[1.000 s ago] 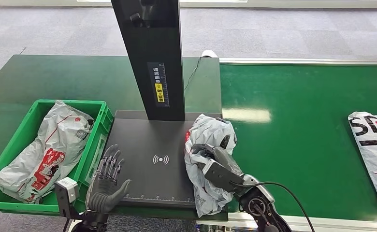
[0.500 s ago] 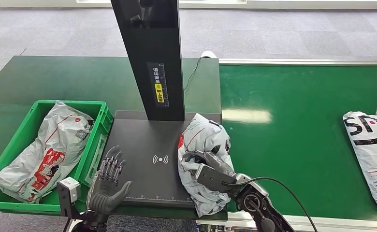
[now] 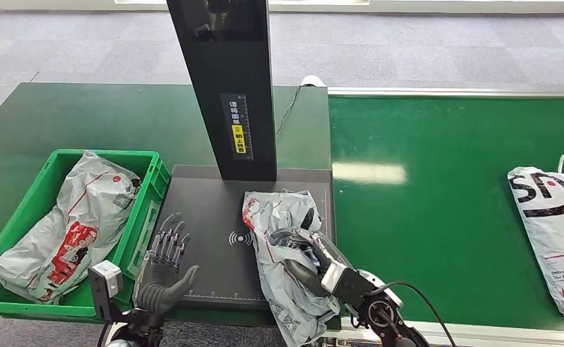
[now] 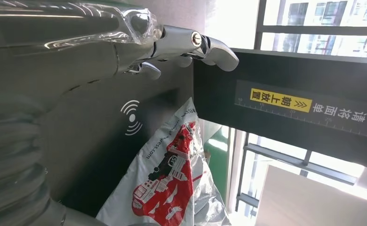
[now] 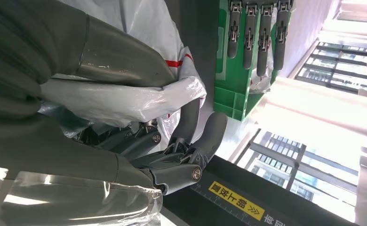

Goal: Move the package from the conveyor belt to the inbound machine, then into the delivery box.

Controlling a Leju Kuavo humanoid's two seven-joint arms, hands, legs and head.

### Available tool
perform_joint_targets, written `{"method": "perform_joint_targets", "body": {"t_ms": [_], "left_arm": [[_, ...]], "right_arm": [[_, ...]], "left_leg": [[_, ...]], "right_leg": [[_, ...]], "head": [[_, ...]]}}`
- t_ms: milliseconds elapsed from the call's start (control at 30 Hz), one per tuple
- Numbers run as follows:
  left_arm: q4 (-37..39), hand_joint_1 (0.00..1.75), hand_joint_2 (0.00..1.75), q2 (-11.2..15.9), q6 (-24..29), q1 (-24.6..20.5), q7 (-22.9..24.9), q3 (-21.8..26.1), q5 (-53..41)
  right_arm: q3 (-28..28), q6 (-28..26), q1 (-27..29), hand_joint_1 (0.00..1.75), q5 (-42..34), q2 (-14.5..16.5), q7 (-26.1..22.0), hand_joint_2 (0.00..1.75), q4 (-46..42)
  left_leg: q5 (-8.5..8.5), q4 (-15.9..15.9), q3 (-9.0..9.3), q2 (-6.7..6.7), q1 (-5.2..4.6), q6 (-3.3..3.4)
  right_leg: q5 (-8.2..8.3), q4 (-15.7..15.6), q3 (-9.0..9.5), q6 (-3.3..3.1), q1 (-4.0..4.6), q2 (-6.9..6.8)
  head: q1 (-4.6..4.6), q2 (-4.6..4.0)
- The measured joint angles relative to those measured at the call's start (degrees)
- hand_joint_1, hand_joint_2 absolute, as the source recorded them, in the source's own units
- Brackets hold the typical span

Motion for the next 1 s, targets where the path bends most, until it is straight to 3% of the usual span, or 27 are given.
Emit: {"method": "perform_joint_targets", "body": {"t_ms": [167,400,500,633,767,1000], "left_arm": [[0.2,0.0,1.75,0.0,0.0,0.0,0.0,0.0,0.0],[0.2,0.0,1.75,0.2,0.2,0.0,-0.1,0.0,0.6],[0.3,0.0,1.75,0.3,0.1,0.0,-0.1,-0.1,0.7],[0.7,0.0,1.75,0.5,0.0,-0.4,-0.1,-0.4,0.7],[1.2,0.0,1.75,0.5,-0.3,-0.8,-0.1,-1.0,0.7],[1.4,0.0,1.75,0.5,-0.6,-1.1,-0.1,-1.5,0.6]], "right_arm": [[-0.4,-1.3,0.4,1.75,0.2,0.0,-0.5,1.75,-0.5],[-2.5,-14.1,1.8,1.75,2.0,1.2,-1.9,1.75,-2.5],[-2.9,-15.8,2.3,1.75,0.5,1.4,-0.9,1.75,-3.3],[-2.0,-15.6,2.2,0.0,3.6,1.1,3.7,1.75,-2.9],[-0.4,-16.3,1.5,0.0,9.3,0.8,6.7,1.75,-0.2],[0.2,-16.4,0.7,0.0,10.5,0.8,7.1,1.75,1.9]], "left_leg": [[0.0,0.0,-0.01,-0.01,0.0,0.0],[0.0,0.0,-0.03,-0.01,0.0,0.0],[0.0,0.0,-0.04,0.0,0.0,0.0],[0.0,0.0,-0.05,-0.01,0.0,0.0],[0.0,0.0,-0.05,-0.01,0.0,0.0],[0.01,0.0,-0.04,-0.01,0.0,0.0]], "right_leg": [[0.0,0.0,-0.01,0.0,0.0,0.0],[0.0,0.0,-0.04,0.0,0.0,0.0],[0.0,0.0,-0.04,0.0,0.0,0.0],[0.0,0.0,-0.04,0.0,0.0,0.0],[0.0,0.0,-0.03,0.0,0.0,0.0],[0.0,0.0,-0.04,0.0,0.0,0.0]], "head": [[-0.01,0.0],[0.0,0.0],[0.0,0.0],[0.01,0.0],[0.0,0.0],[0.0,0.0]]}}
